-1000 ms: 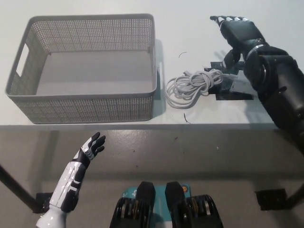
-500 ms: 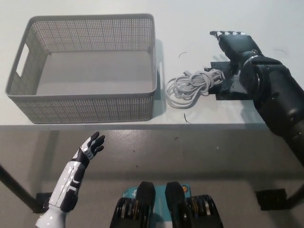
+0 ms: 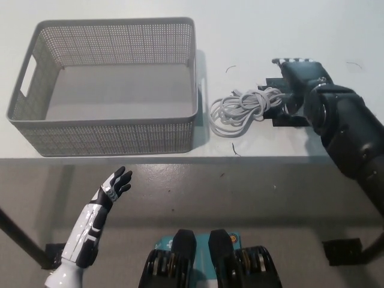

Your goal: Use the right hand to pick up a power strip and put it into a container on the left side

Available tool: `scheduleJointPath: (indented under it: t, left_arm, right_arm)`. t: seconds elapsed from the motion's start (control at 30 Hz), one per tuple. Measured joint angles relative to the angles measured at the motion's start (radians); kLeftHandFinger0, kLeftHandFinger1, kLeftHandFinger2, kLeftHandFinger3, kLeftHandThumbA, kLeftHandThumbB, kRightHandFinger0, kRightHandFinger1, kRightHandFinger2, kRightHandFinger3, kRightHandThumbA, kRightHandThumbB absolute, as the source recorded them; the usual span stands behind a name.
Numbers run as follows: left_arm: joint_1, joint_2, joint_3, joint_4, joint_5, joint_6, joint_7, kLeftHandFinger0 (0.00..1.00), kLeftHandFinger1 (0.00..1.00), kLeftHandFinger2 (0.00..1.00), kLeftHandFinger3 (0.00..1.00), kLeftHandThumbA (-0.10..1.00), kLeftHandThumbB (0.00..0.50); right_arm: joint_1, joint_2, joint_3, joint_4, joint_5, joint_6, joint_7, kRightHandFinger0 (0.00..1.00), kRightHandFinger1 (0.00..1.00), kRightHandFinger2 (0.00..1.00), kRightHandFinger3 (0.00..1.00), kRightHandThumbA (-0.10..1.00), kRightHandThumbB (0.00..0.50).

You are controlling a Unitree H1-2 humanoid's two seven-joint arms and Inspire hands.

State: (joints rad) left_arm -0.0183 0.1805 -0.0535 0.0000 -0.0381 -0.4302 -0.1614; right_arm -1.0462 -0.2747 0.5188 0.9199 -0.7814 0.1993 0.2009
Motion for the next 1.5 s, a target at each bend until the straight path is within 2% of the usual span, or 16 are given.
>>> scheduleJointPath:
  t: [0.13, 0.2, 0.23, 0.27, 0.3, 0.33, 0.43, 0.5, 0.6, 0.77, 0.87, 0.97, 1.1, 1.2, 1.33, 1.5]
  left_arm:
    - [0.001, 0.000, -0.001, 0.001, 0.000, 0.000, 0.000, 1.00, 1.00, 1.00, 1.00, 1.00, 0.202]
    - [0.001, -0.002, -0.002, 0.001, 0.000, 0.000, 0.000, 1.00, 1.00, 1.00, 1.00, 1.00, 0.203]
    - [0.002, -0.002, -0.002, 0.001, 0.000, 0.001, 0.000, 1.00, 1.00, 1.00, 1.00, 1.00, 0.210]
    - [0.003, -0.002, -0.001, 0.001, 0.000, 0.001, 0.000, 1.00, 1.00, 1.00, 1.00, 1.00, 0.213]
    - [0.003, -0.002, -0.002, 0.002, 0.000, 0.001, 0.000, 1.00, 1.00, 1.00, 1.00, 1.00, 0.213]
    - [0.003, -0.002, -0.002, 0.002, 0.000, 0.001, 0.000, 1.00, 1.00, 1.00, 1.00, 1.00, 0.212]
    - [0.003, -0.002, -0.002, 0.003, 0.000, 0.002, 0.000, 1.00, 1.00, 1.00, 1.00, 1.00, 0.212]
    - [0.003, -0.002, -0.002, 0.004, 0.000, 0.002, 0.000, 1.00, 1.00, 1.00, 1.00, 1.00, 0.209]
    - [0.003, -0.002, -0.002, 0.004, 0.000, 0.002, 0.000, 1.00, 1.00, 1.00, 1.00, 1.00, 0.202]
    - [0.003, -0.002, -0.002, 0.007, 0.000, 0.002, 0.000, 1.00, 1.00, 1.00, 1.00, 1.00, 0.206]
    - [0.003, -0.002, -0.002, 0.007, 0.000, 0.002, 0.000, 1.00, 1.00, 1.00, 1.00, 1.00, 0.205]
    - [0.003, -0.002, -0.002, 0.008, 0.000, 0.002, 0.000, 1.00, 1.00, 1.00, 1.00, 1.00, 0.196]
    - [0.003, -0.002, -0.002, 0.008, 0.000, 0.002, 0.000, 1.00, 1.00, 1.00, 1.00, 1.00, 0.196]
    - [0.003, -0.002, -0.002, 0.008, 0.000, 0.002, 0.000, 1.00, 1.00, 1.00, 1.00, 1.00, 0.197]
    - [0.003, -0.002, -0.002, 0.009, 0.000, 0.002, 0.000, 1.00, 1.00, 1.00, 1.00, 1.00, 0.200]
    - [0.003, -0.002, -0.002, 0.009, 0.000, 0.002, 0.000, 1.00, 1.00, 1.00, 1.00, 1.00, 0.204]
  right_arm:
    - [-0.015, 0.036, 0.014, 0.090, -0.001, -0.013, -0.065, 1.00, 1.00, 1.00, 1.00, 0.60, 0.360]
    - [-0.014, 0.050, 0.022, 0.119, -0.002, -0.019, -0.097, 1.00, 1.00, 1.00, 1.00, 0.38, 0.319]
    - [-0.012, 0.057, 0.027, 0.133, -0.002, -0.021, -0.114, 0.59, 0.58, 0.59, 0.69, 0.09, 0.309]
    - [-0.009, 0.063, 0.031, 0.144, -0.003, -0.023, -0.131, 0.34, 0.35, 0.41, 0.51, -0.06, 0.295]
    - [-0.007, 0.067, 0.036, 0.156, -0.003, -0.026, -0.150, 0.24, 0.29, 0.36, 0.45, -0.09, 0.290]
    - [-0.002, 0.070, 0.040, 0.167, -0.003, -0.030, -0.168, 0.01, 0.06, 0.37, 0.34, -0.10, 0.228]
    - [0.007, 0.071, 0.049, 0.194, -0.003, -0.043, -0.232, 0.00, 0.19, 0.73, 0.49, -0.10, 0.250]
    - [0.007, 0.071, 0.052, 0.203, -0.003, -0.053, -0.268, 0.00, 0.17, 0.70, 0.49, -0.10, 0.243]
    - [0.009, 0.071, 0.062, 0.229, -0.003, -0.074, -0.330, 0.00, 0.18, 0.74, 0.59, -0.10, 0.192]
    - [0.012, 0.071, 0.079, 0.265, -0.003, -0.108, -0.410, 0.00, 0.18, 0.71, 0.80, -0.10, 0.233]
    - [0.013, 0.071, 0.090, 0.283, -0.003, -0.128, -0.450, 0.00, 0.13, 0.70, 0.75, -0.10, 0.237]
    - [0.013, 0.071, 0.104, 0.300, -0.004, -0.150, -0.498, 0.00, 0.11, 0.71, 0.68, -0.10, 0.185]
    - [0.013, 0.071, 0.122, 0.318, -0.011, -0.172, -0.553, 0.00, 0.06, 0.68, 0.61, -0.10, 0.208]
    - [0.012, 0.071, 0.132, 0.327, -0.020, -0.188, -0.589, 0.00, 0.06, 0.68, 0.64, -0.10, 0.261]
    - [0.009, 0.069, 0.146, 0.333, -0.027, -0.202, -0.631, 0.00, 0.13, 0.72, 0.76, -0.10, 0.237]
    - [-0.013, 0.052, 0.155, 0.332, -0.042, -0.242, -0.703, 0.00, 0.14, 0.75, 0.77, -0.10, 0.178]
